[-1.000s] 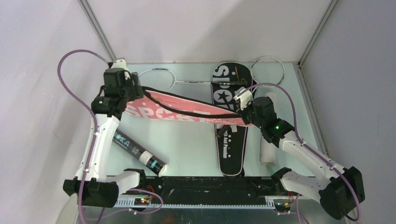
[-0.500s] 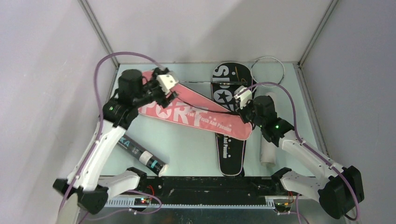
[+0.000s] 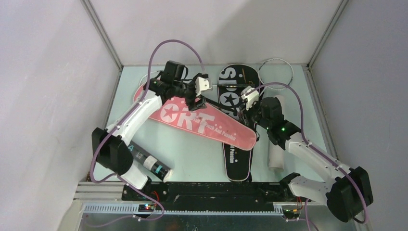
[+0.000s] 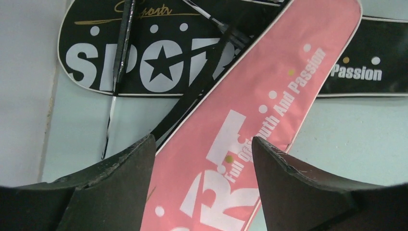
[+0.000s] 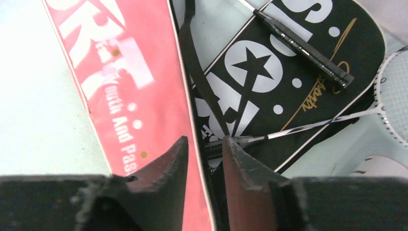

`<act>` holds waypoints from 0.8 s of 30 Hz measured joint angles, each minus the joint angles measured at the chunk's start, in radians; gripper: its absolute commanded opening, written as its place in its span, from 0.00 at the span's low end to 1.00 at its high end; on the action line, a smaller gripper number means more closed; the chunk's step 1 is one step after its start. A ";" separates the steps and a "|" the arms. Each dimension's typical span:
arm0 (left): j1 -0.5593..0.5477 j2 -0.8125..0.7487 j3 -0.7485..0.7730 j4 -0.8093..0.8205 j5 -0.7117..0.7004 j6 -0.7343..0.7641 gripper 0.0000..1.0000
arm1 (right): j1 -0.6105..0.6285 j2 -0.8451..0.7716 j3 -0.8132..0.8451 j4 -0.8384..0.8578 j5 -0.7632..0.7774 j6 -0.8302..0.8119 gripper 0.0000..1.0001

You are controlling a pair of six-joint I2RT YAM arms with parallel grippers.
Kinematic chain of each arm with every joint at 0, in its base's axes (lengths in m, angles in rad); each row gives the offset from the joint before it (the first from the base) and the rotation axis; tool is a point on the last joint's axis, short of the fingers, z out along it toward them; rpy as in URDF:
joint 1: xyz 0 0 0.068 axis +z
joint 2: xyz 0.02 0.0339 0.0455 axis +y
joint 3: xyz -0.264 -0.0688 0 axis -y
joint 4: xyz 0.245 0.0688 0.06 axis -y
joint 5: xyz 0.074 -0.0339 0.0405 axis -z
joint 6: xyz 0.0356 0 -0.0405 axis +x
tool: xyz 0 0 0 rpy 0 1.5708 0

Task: Pack up the badminton gear
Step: Zip the racket bag at the center of the board, then pick up the racket bag from the center of the board.

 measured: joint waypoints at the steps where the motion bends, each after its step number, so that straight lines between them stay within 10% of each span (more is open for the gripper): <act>1: 0.000 -0.019 -0.039 0.039 -0.004 -0.025 0.79 | 0.000 0.000 0.000 0.004 -0.005 0.024 0.47; 16: 0.000 -0.354 -0.428 0.395 -0.129 -0.234 0.77 | -0.156 0.442 0.403 -0.206 -0.388 0.190 0.83; 24: 0.001 -0.464 -0.533 0.414 -0.179 -0.265 0.76 | -0.238 0.684 0.517 -0.403 -0.572 0.175 0.74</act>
